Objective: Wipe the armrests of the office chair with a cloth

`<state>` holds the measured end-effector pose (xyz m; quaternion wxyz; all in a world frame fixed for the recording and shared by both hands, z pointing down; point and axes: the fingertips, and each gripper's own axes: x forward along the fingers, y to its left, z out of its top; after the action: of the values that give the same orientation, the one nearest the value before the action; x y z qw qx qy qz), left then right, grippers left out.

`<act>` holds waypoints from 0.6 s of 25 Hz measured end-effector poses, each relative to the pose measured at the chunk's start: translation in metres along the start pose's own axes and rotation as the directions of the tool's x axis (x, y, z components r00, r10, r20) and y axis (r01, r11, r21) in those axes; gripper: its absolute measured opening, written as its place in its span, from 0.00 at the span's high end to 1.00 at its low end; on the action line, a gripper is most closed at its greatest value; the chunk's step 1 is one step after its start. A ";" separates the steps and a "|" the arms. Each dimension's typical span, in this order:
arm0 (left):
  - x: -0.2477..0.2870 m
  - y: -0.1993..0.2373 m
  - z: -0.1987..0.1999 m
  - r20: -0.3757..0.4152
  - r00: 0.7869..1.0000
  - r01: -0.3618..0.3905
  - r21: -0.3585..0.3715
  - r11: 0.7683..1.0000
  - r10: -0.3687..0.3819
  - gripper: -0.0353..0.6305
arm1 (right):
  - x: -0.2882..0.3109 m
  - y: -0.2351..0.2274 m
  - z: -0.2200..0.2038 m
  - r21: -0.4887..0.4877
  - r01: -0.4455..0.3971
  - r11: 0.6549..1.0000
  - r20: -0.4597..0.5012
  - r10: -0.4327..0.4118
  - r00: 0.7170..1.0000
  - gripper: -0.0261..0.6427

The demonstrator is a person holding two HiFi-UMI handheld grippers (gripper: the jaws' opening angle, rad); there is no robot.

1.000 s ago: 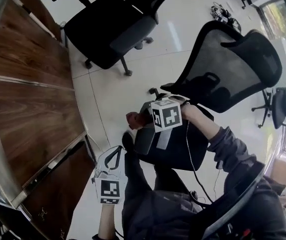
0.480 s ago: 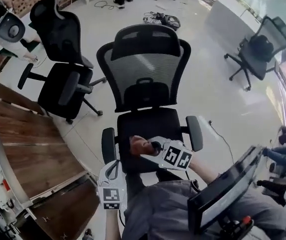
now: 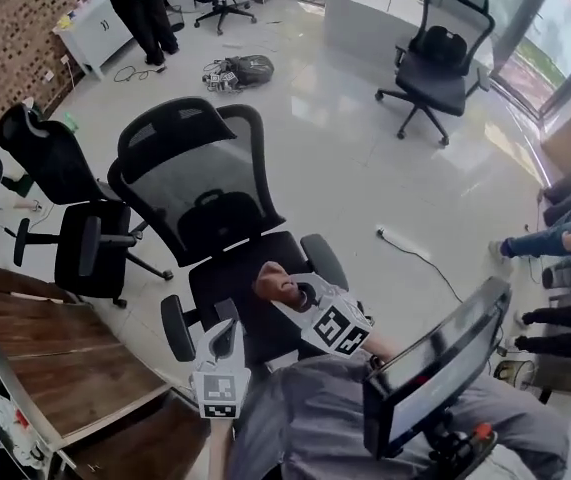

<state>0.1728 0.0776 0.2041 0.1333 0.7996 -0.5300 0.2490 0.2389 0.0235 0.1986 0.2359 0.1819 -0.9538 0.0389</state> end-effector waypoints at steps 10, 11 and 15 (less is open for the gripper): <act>0.021 -0.036 0.026 0.005 0.997 0.082 0.061 0.995 -0.082 0.92 | -0.031 -0.020 0.005 0.019 0.081 0.997 0.047 -0.082 0.996 0.83; 0.022 -0.036 0.028 0.005 0.996 0.084 0.067 0.994 -0.085 0.92 | -0.032 -0.021 0.007 0.017 0.086 0.996 0.053 -0.087 0.995 0.83; 0.024 -0.032 0.035 0.015 0.997 0.080 0.081 0.993 -0.082 0.92 | -0.033 -0.026 0.009 -0.001 0.102 0.995 0.049 -0.102 0.994 0.83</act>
<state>0.2186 0.0546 0.1892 0.1062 0.8273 -0.4880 0.2573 0.2713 0.0088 0.1750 0.2146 0.2310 -0.9488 0.0206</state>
